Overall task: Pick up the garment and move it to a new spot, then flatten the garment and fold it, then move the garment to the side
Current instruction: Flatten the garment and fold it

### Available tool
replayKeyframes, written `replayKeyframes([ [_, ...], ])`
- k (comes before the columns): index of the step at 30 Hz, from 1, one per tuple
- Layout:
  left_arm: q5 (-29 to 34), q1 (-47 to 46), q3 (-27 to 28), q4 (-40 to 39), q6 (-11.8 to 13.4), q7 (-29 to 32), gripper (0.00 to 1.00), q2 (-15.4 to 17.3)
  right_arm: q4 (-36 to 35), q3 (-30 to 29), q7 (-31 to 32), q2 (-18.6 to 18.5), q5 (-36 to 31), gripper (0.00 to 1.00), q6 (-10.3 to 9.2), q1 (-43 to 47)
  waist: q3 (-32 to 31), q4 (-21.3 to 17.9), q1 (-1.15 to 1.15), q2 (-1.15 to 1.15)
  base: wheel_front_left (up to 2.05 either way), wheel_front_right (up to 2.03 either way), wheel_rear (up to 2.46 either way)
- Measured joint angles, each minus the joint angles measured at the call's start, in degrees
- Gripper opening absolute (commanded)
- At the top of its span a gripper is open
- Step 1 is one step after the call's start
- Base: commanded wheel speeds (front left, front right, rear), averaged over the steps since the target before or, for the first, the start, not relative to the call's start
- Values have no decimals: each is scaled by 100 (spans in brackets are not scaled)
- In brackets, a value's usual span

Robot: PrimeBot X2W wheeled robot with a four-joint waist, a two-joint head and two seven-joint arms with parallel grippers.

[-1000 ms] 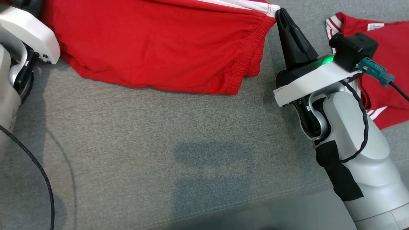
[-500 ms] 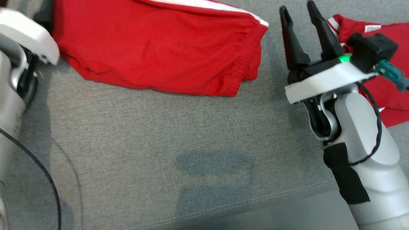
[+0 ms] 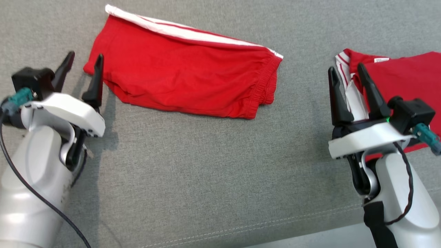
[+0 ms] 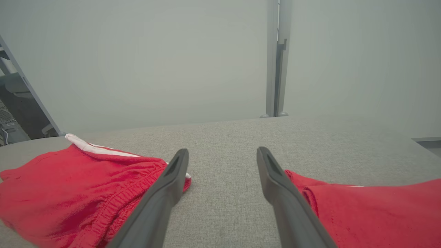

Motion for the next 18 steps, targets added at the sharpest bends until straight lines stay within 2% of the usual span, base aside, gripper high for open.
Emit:
replayKeyframes([
  [8, 266, 732, 603, -75, -1, 1, 100, -227, -140, -36, 0, 7, -81, 100, 0, 455, -367, -48, 0, 0, 0, 0, 0],
  [13, 234, 750, 847, 298, -25, 1, 100, -421, -146, -60, 0, 10, -79, 100, 0, 699, -368, -207, 0, 0, 0, 0, 0],
  [18, 75, 494, 973, 765, -32, 1, 100, -457, -155, -36, 0, 20, 37, 100, 0, 731, -255, -350, 0, 0, 0, 0, 0],
])
